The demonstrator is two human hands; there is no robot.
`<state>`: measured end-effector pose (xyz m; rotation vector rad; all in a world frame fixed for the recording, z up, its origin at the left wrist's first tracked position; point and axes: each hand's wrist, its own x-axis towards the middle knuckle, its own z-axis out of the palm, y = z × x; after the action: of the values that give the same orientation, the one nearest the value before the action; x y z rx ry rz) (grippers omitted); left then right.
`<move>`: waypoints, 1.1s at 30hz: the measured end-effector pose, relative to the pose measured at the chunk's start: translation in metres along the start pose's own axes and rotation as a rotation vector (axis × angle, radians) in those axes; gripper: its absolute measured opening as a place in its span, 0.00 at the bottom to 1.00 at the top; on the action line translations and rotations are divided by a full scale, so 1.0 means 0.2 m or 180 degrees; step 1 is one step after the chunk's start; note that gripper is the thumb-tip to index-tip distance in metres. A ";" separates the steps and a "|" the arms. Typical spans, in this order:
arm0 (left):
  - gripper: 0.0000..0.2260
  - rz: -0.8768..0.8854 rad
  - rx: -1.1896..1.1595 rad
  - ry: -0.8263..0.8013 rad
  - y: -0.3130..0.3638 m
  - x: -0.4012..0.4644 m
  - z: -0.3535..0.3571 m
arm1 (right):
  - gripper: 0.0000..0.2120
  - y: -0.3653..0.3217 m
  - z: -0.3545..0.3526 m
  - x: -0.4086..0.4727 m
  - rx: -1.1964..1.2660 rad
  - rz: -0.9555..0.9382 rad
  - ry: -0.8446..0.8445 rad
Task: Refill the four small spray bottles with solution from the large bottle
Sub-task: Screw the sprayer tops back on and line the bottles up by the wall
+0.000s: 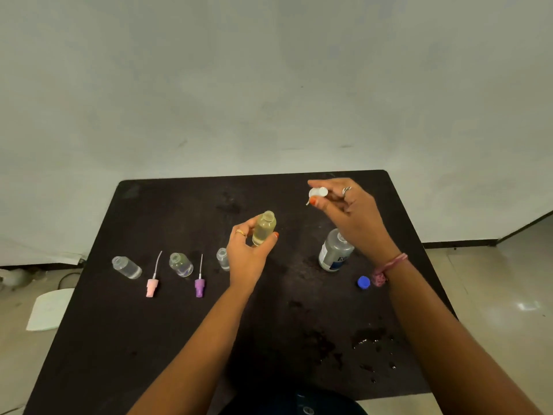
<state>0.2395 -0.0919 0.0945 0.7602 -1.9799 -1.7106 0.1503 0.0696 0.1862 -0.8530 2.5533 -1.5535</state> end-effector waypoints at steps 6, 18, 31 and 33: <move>0.17 0.0316 -0.0135 0.0109 0.23 0.04 -0.03 | 0.13 -0.24 -0.16 0.13 0.0172 -0.0336 0.0181; 0.20 0.0519 -0.0526 0.0100 0.62 0.10 -0.07 | 0.13 -0.64 -0.34 0.32 0.0369 -0.0828 0.0457; 0.20 0.0623 -0.0774 0.0038 0.83 0.08 -0.09 | 0.09 -0.90 -0.38 0.40 0.0365 -0.1367 0.0358; 0.19 0.0630 -0.0792 0.0031 0.84 0.08 -0.10 | 0.09 -0.92 -0.38 0.41 0.0300 -0.1389 0.0347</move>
<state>0.2174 -0.1008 0.2636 0.4690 -1.7283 -1.7839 0.1381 0.0286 0.3974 -1.4242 2.4522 -1.8556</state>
